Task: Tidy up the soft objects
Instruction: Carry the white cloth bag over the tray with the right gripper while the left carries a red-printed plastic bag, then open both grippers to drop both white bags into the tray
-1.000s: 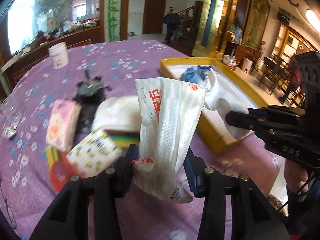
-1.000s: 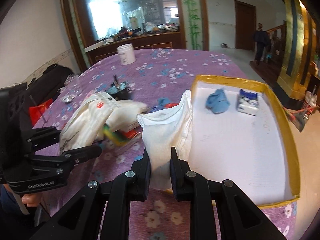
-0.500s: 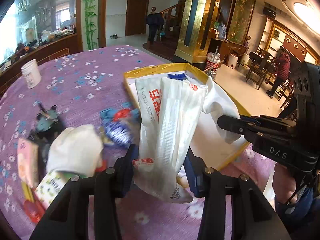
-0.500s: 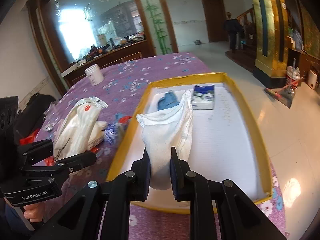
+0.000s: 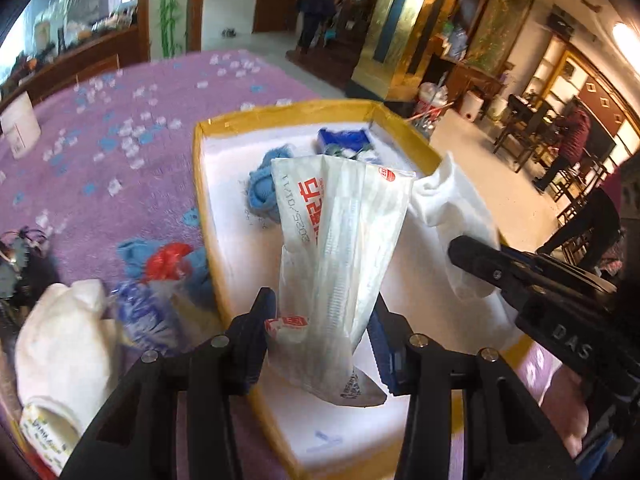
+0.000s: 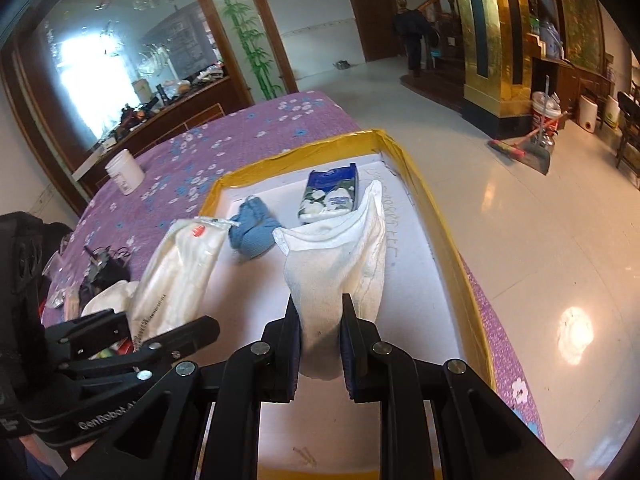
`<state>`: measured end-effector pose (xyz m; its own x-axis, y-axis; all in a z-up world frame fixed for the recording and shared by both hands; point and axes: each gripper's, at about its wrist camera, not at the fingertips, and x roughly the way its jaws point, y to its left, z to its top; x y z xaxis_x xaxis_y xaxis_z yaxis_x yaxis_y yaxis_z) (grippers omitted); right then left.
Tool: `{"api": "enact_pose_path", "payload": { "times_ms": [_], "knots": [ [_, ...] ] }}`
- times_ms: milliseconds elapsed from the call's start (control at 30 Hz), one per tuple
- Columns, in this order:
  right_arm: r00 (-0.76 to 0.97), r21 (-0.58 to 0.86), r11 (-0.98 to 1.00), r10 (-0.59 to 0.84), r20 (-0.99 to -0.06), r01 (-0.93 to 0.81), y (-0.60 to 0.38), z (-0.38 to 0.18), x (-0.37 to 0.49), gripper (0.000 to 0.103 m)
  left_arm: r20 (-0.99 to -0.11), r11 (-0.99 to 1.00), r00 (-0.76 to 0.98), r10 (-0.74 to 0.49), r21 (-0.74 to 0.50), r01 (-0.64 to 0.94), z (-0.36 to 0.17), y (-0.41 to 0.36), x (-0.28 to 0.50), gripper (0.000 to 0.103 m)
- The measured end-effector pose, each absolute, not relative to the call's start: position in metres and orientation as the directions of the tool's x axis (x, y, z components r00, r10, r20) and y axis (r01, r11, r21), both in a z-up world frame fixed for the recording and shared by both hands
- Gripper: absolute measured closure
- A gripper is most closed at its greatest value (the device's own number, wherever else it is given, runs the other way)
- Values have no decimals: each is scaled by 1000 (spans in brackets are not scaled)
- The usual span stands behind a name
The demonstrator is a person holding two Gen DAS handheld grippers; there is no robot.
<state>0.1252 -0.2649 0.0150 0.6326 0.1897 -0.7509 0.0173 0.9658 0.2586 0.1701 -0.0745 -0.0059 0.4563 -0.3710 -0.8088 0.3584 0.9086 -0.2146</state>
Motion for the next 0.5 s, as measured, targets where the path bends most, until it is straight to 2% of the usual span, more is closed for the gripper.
{"api": "enact_pose_path", "payload": {
  "times_ms": [167,300,400,500],
  "knots": [
    [596,256,966,183,-782,39,-266,1,140,84,-822,900,409,-396,-260,349,-26,-78,186,57],
    [579,265,962,184,-794,58,-264,-7,146,82,-809,895,441,-388,-217,390,-26,-84,179,54],
    [578,287,956,203,-790,57,-264,-12,145,72,-798,893,471,-375,-175,414,-27,-87,171,50],
    [597,298,954,225,-771,25,-263,-8,139,60,-781,882,478,-402,-189,432,-25,-86,165,46]
  ]
}}
